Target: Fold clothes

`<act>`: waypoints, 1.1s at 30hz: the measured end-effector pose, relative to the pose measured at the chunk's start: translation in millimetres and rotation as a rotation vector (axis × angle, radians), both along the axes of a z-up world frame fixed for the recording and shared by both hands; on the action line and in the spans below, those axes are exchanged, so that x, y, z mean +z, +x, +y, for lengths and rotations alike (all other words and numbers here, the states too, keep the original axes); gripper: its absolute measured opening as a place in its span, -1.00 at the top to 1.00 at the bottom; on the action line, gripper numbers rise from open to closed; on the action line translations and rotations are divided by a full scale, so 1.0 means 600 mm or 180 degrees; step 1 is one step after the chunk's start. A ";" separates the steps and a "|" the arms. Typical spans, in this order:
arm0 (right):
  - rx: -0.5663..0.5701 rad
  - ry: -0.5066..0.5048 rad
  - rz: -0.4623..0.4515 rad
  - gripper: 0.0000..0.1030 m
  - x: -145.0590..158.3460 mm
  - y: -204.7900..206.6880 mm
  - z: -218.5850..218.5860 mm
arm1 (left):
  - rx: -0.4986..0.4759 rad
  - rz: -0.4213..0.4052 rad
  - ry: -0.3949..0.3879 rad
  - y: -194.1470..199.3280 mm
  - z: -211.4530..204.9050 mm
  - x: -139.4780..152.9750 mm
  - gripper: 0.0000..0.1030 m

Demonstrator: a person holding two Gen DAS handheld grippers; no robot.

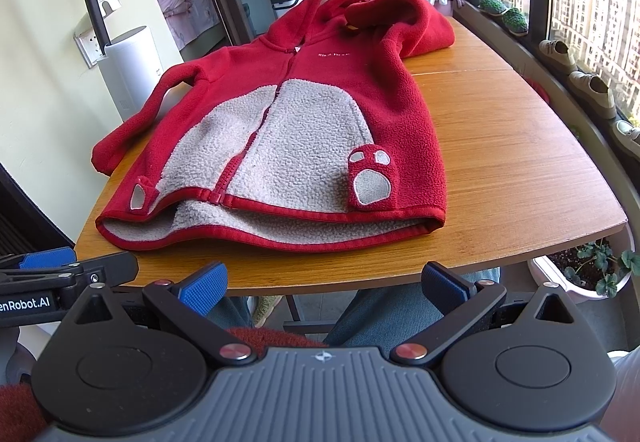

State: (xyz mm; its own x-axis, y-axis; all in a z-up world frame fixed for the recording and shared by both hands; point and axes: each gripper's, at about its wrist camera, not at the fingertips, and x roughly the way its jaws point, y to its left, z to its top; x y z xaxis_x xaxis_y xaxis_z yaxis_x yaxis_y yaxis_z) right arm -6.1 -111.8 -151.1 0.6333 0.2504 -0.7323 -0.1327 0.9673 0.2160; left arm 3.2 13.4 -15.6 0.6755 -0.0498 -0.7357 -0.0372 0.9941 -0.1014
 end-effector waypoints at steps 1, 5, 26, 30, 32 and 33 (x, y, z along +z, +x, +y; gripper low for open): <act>0.0001 -0.0001 -0.0001 -1.00 0.000 0.000 0.000 | 0.0000 -0.0001 -0.0001 0.000 0.000 0.000 -1.00; 0.0003 -0.0004 -0.0004 -1.00 0.001 -0.001 0.000 | -0.0001 -0.0003 -0.0005 0.000 0.000 0.000 -1.00; 0.0030 -0.0001 0.0008 -1.00 -0.004 0.002 0.002 | -0.0003 0.0056 -0.0029 0.004 -0.001 -0.007 -1.00; 0.0049 -0.0003 0.0017 -1.00 -0.005 0.004 0.003 | -0.0003 0.0042 -0.0068 0.007 0.003 -0.006 -1.00; 0.0062 0.0001 0.0024 -1.00 -0.005 0.006 0.003 | 0.0004 0.0033 -0.0110 0.010 0.008 -0.005 -1.00; 0.0068 0.0014 0.0030 -1.00 -0.005 0.008 0.002 | -0.0002 0.0031 -0.0135 0.012 0.010 -0.004 -1.00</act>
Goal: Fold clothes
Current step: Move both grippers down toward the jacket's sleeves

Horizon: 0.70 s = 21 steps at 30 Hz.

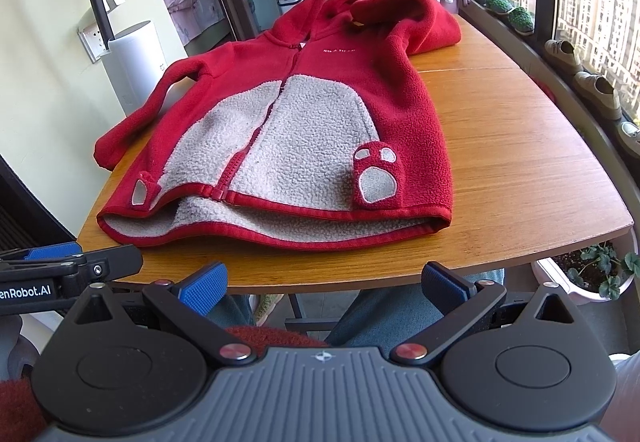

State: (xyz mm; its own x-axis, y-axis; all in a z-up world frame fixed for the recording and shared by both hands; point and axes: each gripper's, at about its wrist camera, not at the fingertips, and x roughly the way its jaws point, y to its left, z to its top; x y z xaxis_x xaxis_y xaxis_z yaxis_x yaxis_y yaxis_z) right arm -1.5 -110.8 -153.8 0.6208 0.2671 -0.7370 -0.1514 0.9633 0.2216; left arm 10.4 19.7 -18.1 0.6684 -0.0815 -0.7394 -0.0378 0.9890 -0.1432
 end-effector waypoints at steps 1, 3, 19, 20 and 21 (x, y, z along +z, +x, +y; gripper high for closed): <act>0.0004 0.0019 -0.0002 -1.00 0.001 0.002 -0.002 | -0.0012 -0.0001 -0.0024 0.003 0.001 0.000 -1.00; 0.0014 0.0054 -0.0031 -1.00 0.004 0.006 -0.006 | -0.0039 -0.0008 -0.0061 0.010 0.003 0.001 -1.00; -0.0001 0.0475 -0.0771 -1.00 0.036 0.115 -0.041 | -0.0102 -0.0394 -0.0167 0.107 0.015 0.019 -1.00; -0.0035 0.0476 -0.0757 -1.00 0.034 0.131 -0.041 | -0.0108 -0.0423 -0.0142 0.118 0.014 0.020 -1.00; -0.0070 0.0480 -0.0734 -1.00 0.030 0.149 -0.042 | -0.0120 -0.0436 -0.0123 0.131 0.013 0.020 -1.00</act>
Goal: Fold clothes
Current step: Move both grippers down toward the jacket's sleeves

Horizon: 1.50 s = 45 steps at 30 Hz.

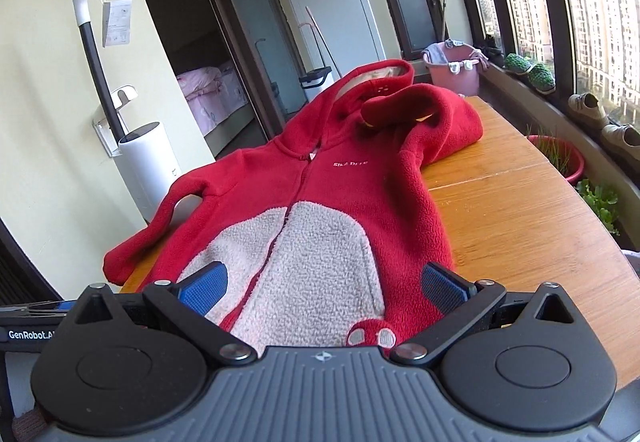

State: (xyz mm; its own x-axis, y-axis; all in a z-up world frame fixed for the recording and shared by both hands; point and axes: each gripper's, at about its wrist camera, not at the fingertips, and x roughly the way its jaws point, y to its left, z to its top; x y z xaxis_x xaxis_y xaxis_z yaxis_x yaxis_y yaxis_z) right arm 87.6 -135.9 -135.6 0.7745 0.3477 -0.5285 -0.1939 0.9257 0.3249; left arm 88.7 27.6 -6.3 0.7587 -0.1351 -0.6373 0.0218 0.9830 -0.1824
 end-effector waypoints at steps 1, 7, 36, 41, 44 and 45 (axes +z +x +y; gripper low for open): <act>-0.0019 0.0015 0.0025 -1.00 -0.004 0.013 -0.001 | -0.0018 0.0001 0.0016 0.013 -0.001 -0.003 -1.00; 0.0104 0.0154 0.0093 -1.00 -0.044 0.077 0.008 | -0.0122 0.0025 0.0202 0.092 -0.012 -0.032 -1.00; 0.0771 -0.1012 0.0259 -1.00 -0.077 0.052 0.025 | -0.0278 -0.0052 0.0082 0.131 -0.030 -0.110 -1.00; 0.0733 -0.0913 0.0197 -0.95 -0.052 0.060 0.017 | -0.0276 -0.0113 -0.0048 0.136 -0.022 -0.110 -1.00; 0.0419 -0.1086 -0.0283 -0.95 -0.007 0.074 0.012 | -0.0262 -0.0141 -0.0135 0.132 -0.017 -0.109 -1.00; 0.0313 -0.1213 -0.0459 -0.95 0.009 0.082 0.013 | -0.0257 -0.0152 -0.0161 0.129 -0.016 -0.110 -1.00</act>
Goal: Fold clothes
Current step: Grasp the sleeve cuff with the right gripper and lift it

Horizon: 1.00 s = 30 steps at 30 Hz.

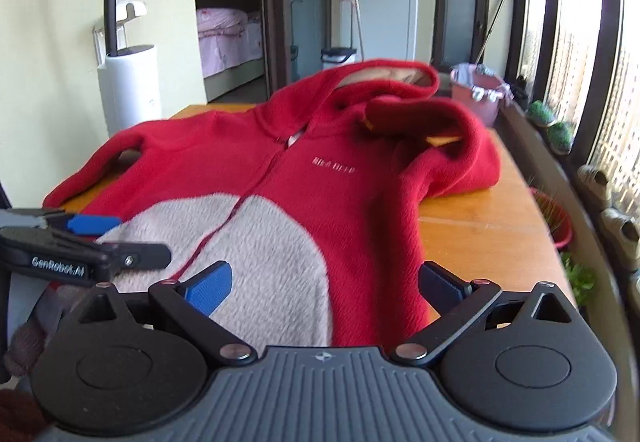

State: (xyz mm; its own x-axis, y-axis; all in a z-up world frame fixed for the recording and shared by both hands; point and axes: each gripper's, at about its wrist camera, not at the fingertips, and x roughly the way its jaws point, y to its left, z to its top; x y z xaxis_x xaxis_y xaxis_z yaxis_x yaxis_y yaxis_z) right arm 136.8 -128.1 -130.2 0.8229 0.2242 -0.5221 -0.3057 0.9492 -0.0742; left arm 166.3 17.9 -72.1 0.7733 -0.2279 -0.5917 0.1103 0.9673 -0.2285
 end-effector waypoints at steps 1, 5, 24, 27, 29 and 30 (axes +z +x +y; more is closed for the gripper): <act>-0.0048 -0.0098 -0.0165 -0.94 0.013 0.010 0.002 | 0.0005 -0.0011 -0.0032 -0.005 0.001 0.000 -1.00; -0.0212 -0.0609 -0.0605 -0.61 0.045 0.073 0.023 | 0.0037 -0.0053 -0.0222 -0.014 0.015 -0.001 -1.00; 0.0090 -0.2639 -0.0453 0.66 -0.104 0.359 0.164 | 0.0016 -0.0127 -0.0619 -0.009 0.038 -0.010 -1.00; -0.0153 -0.2084 -0.0471 0.76 -0.037 0.361 0.125 | 0.0021 -0.0133 -0.0648 -0.010 0.040 -0.012 -1.00; -0.0402 -0.1660 -0.0563 0.78 0.024 0.356 0.090 | 0.0029 -0.0139 -0.0670 -0.009 0.040 -0.012 -1.00; -0.0507 -0.1366 -0.0608 0.78 0.060 0.348 0.070 | 0.0034 -0.0141 -0.0679 -0.009 0.039 -0.013 -1.00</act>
State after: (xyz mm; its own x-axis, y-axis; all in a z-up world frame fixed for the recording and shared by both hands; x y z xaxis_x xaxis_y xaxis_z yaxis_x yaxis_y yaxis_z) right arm 345.8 -86.3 -94.4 0.9194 -0.1145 -0.3763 -0.1020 0.8546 -0.5092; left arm 160.8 41.5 -79.7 0.8005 -0.3361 -0.4962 0.1148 0.8986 -0.4234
